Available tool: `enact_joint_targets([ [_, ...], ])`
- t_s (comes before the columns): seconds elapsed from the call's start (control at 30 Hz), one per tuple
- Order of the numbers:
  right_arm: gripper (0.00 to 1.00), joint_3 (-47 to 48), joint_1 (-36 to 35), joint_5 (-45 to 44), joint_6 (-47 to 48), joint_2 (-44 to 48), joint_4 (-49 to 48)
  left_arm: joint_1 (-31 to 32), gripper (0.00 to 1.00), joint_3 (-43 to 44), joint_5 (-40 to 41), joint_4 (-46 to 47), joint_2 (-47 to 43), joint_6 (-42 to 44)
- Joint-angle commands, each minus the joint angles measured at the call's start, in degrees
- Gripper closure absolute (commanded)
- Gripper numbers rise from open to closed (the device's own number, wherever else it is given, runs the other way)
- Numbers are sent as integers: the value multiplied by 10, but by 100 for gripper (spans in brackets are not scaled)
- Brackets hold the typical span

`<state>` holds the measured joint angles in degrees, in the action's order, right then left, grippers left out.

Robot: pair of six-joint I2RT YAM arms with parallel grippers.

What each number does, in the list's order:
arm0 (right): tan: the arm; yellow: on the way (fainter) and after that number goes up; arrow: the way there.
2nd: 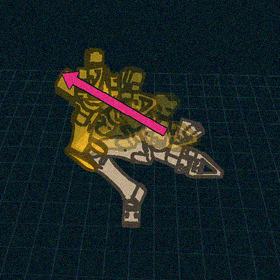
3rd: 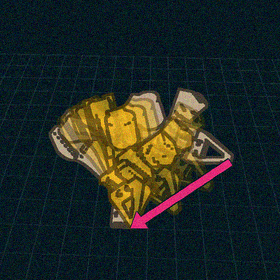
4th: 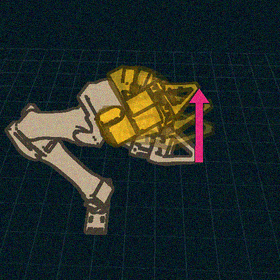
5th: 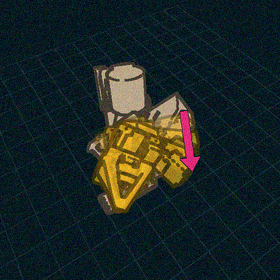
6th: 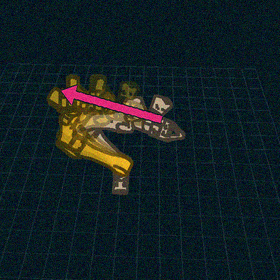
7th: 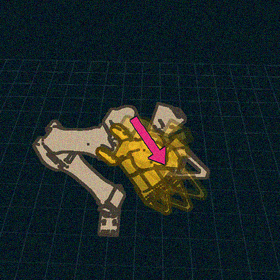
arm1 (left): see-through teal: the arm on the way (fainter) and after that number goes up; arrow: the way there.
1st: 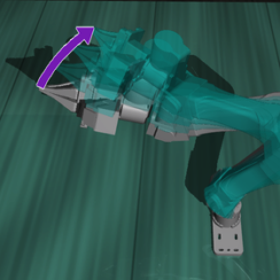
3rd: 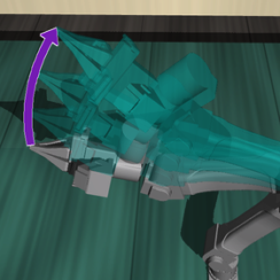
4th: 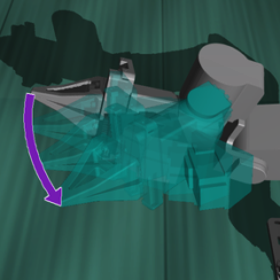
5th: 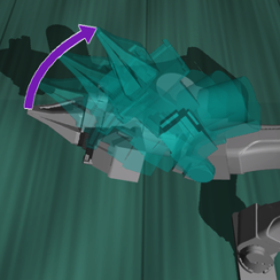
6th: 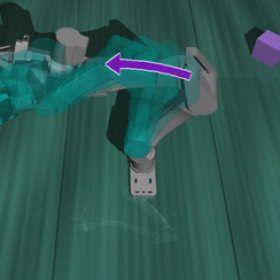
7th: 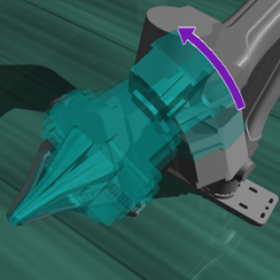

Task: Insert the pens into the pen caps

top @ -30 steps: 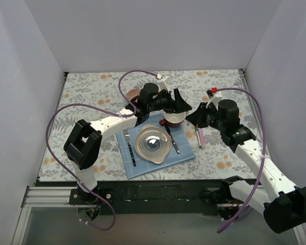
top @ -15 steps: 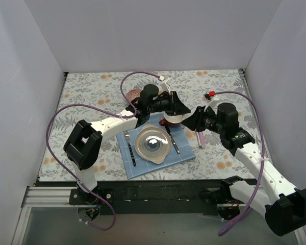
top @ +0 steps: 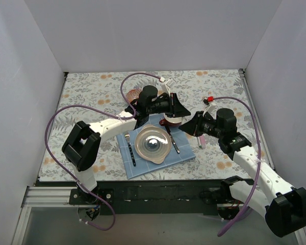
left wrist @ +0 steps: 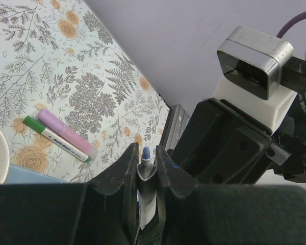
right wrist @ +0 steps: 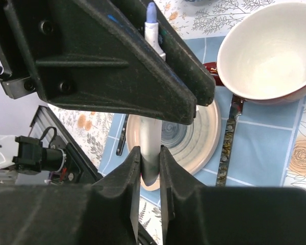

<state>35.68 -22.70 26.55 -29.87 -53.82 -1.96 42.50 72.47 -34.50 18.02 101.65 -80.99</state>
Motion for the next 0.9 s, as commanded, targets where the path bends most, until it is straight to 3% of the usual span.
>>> enact_joint_targets([
  [0.0, 83, -11, -5, 17, -12, 13, -39, 2, 100, 7, -7, 7, -51, 3],
  [0.33, 70, -29, -7, 35, -34, 15, -67, 2, 100, 14, 3, 3, -48, 2],
  [0.4, 73, -32, -9, 35, -34, 19, -68, 2, 100, 16, 4, 0, -48, 3],
  [0.43, 85, -32, -8, 33, -35, 21, -68, 2, 100, 18, 3, -2, -46, 3],
  [0.53, 99, -36, -8, 29, -34, 30, -67, 2, 100, 22, 2, -9, -48, 7],
  [0.6, 99, -38, -9, 26, -36, 35, -71, 2, 100, 21, 2, -6, -51, 9],
  [0.73, 99, -43, -9, 2, -48, 47, -88, 2, 70, -5, 0, 22, -62, 4],
  [0.77, 99, -44, -9, -3, -54, 53, -91, 2, 58, -14, -6, 31, -64, 1],
  [0.87, 99, -44, -9, -21, -63, 63, -105, 2, 51, -43, -31, 72, -67, -11],
])
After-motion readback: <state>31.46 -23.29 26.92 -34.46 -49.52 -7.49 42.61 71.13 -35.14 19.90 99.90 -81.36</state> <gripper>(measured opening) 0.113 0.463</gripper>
